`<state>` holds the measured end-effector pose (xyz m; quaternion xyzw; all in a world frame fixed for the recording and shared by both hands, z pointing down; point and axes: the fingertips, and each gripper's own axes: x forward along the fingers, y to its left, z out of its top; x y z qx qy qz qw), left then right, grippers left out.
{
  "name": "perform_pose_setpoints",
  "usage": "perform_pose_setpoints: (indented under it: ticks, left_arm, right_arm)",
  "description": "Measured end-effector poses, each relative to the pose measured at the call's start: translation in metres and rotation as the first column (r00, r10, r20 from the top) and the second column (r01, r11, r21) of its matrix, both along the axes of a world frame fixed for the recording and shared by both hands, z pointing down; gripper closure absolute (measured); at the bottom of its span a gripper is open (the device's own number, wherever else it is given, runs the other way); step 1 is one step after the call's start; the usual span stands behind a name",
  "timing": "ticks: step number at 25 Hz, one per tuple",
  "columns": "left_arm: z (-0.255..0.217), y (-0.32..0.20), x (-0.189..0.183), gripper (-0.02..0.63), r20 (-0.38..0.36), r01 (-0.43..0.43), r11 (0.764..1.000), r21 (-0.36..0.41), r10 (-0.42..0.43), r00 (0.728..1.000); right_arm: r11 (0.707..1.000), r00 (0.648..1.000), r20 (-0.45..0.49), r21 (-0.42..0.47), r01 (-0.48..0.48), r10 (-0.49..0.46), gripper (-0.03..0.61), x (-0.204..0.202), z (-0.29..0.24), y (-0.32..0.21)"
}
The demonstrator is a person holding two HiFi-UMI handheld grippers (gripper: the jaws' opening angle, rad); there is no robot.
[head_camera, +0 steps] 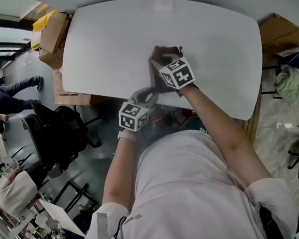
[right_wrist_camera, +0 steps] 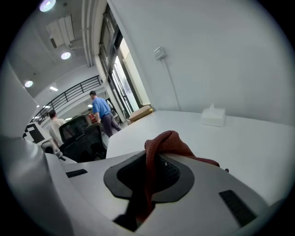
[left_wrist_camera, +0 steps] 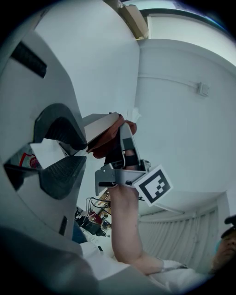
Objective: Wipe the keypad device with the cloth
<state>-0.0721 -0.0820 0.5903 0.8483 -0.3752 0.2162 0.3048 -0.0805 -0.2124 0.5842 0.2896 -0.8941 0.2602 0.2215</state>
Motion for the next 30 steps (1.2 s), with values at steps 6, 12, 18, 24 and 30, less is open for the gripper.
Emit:
perform_pose_setpoints:
  ticks: [6, 12, 18, 24, 30]
  left_arm:
    - [0.004, 0.002, -0.001, 0.532, -0.005, 0.008, 1.000, 0.004, -0.008, 1.000]
    - [0.000, 0.001, 0.000, 0.532, -0.014, 0.012, 1.000, 0.002, -0.012, 1.000]
    - [0.001, 0.001, 0.000, 0.533, -0.019, 0.026, 1.000, 0.006, -0.026, 0.999]
    - [0.002, 0.000, -0.002, 0.534, -0.026, 0.029, 1.000, 0.003, -0.029, 0.999]
    - [0.000, 0.001, -0.002, 0.534, -0.026, 0.032, 0.999, 0.005, -0.032, 0.999]
  right_arm:
    - [0.998, 0.998, 0.004, -0.028, -0.063, 0.063, 0.523, 0.012, 0.013, -0.003]
    - [0.989, 0.990, -0.032, -0.052, -0.141, 0.139, 0.523, 0.034, 0.035, -0.009]
    - [0.966, 0.968, -0.139, -0.123, -0.227, 0.210, 0.523, 0.084, 0.082, -0.006]
    - [0.959, 0.964, -0.163, -0.155, -0.236, 0.211, 0.523, 0.096, 0.093, 0.006]
    - [0.993, 0.985, -0.139, -0.059, -0.107, 0.098, 0.523, 0.068, 0.070, 0.019]
